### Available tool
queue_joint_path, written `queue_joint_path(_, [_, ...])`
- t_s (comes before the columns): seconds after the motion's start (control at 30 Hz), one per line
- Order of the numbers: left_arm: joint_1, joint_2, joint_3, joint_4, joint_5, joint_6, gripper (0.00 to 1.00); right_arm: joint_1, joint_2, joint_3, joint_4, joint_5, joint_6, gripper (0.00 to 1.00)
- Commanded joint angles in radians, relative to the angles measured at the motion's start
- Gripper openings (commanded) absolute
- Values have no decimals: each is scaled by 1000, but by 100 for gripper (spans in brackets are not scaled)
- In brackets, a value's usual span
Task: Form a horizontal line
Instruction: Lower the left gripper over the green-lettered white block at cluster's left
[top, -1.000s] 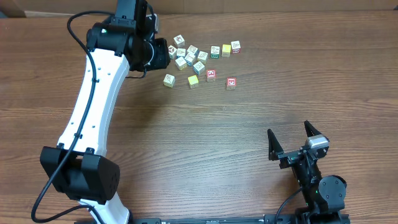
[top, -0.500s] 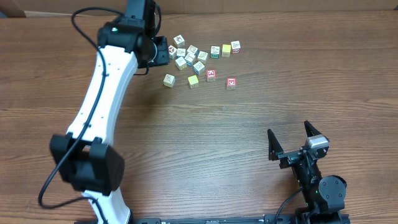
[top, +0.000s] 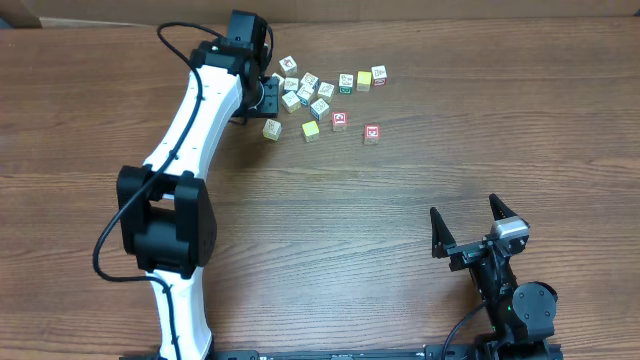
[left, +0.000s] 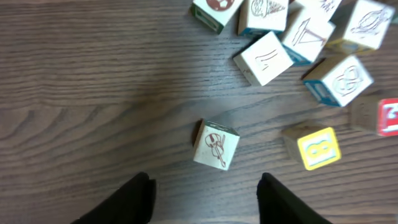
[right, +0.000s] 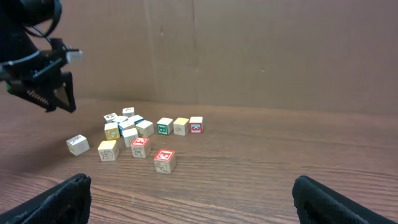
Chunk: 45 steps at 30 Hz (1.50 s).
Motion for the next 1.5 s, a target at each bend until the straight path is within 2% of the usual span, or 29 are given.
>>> queue_joint_path(0.0, [-10, 40, 17, 5, -11, 66, 59, -3, -8, -10, 3, -3, -5, 100])
queue_joint_path(0.03, [-10, 49, 16, 5, -11, 66, 64, -3, -8, -10, 3, -3, -5, 100])
queue_joint_path(0.07, [-10, 50, 16, 5, -12, 66, 64, -3, -8, -10, 3, -3, -5, 100])
queue_joint_path(0.2, [-9, 53, 16, 0, -8, 65, 55, -3, -8, -10, 3, -3, -5, 100])
queue_joint_path(0.37, [-9, 53, 16, 11, -8, 64, 49, -3, -8, -10, 3, -3, -5, 100])
queue_joint_path(0.67, [-11, 109, 16, 37, -8, 62, 51, -3, -8, -10, 3, -3, -5, 100])
queue_joint_path(0.9, [-13, 143, 16, 72, -5, 63, 63, -3, -8, -10, 3, -3, -5, 100])
queue_joint_path(1.3, [-41, 153, 16, 67, -13, 178, 57, -3, -8, -10, 3, -3, -5, 100])
queue_joint_path(1.47, [-41, 153, 0, 76, -19, 178, 61, -3, -8, -10, 3, -3, -5, 100])
